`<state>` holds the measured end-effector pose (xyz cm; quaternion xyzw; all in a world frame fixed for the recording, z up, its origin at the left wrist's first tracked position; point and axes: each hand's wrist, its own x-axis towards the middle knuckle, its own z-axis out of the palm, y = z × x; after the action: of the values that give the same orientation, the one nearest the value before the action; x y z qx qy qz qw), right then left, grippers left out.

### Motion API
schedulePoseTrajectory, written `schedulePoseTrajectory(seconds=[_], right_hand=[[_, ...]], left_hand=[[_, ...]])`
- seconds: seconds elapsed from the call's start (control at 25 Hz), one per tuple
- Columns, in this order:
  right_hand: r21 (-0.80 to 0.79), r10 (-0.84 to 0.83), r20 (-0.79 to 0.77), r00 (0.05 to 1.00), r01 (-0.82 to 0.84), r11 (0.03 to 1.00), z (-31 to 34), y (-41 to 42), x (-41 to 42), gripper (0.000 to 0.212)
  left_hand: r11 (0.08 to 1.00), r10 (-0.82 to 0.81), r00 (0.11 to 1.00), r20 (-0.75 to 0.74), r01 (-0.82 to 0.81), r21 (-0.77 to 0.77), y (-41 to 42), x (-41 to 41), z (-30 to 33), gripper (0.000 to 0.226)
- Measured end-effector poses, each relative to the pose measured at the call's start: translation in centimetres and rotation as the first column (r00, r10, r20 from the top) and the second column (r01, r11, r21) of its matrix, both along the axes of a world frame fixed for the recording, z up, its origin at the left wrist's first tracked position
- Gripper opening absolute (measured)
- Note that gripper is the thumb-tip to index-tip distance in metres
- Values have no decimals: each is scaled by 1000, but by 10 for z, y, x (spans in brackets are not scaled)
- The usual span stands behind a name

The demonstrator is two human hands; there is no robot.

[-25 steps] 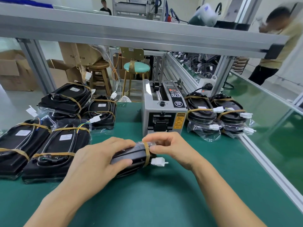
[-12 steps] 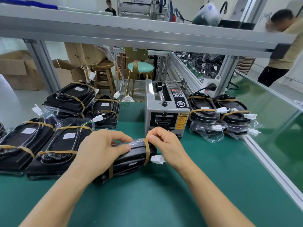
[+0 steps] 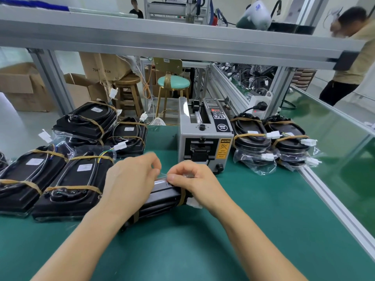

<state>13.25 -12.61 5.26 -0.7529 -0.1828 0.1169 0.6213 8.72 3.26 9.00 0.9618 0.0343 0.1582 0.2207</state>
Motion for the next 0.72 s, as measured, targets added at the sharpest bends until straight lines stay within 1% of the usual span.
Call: schedulePoseTrajectory(seconds=[0.08,0.12,0.16,0.24,0.32,0.44,0.52,0.56,0.64,0.68,0.72], right_hand=[[10,-9,-112,994,10,1000,3,3,2,7],[-5,-18,-134,991,18,1000,4,4,2,10],[-26,-35,-140,990,31,999,5,6,3,12],[-71,-66,-139,988,56,996,5,8,5,13],[-107,-79,-132,988,65,992,6,10,8,14],[-113,-145,-100,984,133,985,2,14,7,15],[-61,-260,-106,960,255,965,-4,10,4,22],[-27,-350,-126,928,350,937,-9,4,4,25],[20,-545,-163,823,555,832,-15,-11,8,29],[43,-615,-182,767,632,774,-17,-18,11,28],[68,-659,-197,726,681,729,-16,-22,16,26]], left_hand=[[994,-65,998,20,67,-91,4,-3,-1,17],[987,-117,993,35,120,-110,6,-7,0,19],[981,-173,984,32,175,-87,7,-12,0,19],[974,-225,973,41,225,21,6,-20,-2,20],[979,-204,971,123,200,43,5,-22,-2,18],[988,-154,973,174,152,27,4,-17,0,17],[989,-149,973,177,143,42,5,-16,-1,20],[989,-145,977,159,142,28,5,-17,-3,20],[989,-151,982,113,150,10,7,-23,-5,9],[988,-156,983,94,154,29,7,-27,-6,12],[984,-174,983,58,170,56,8,-30,-6,26]])
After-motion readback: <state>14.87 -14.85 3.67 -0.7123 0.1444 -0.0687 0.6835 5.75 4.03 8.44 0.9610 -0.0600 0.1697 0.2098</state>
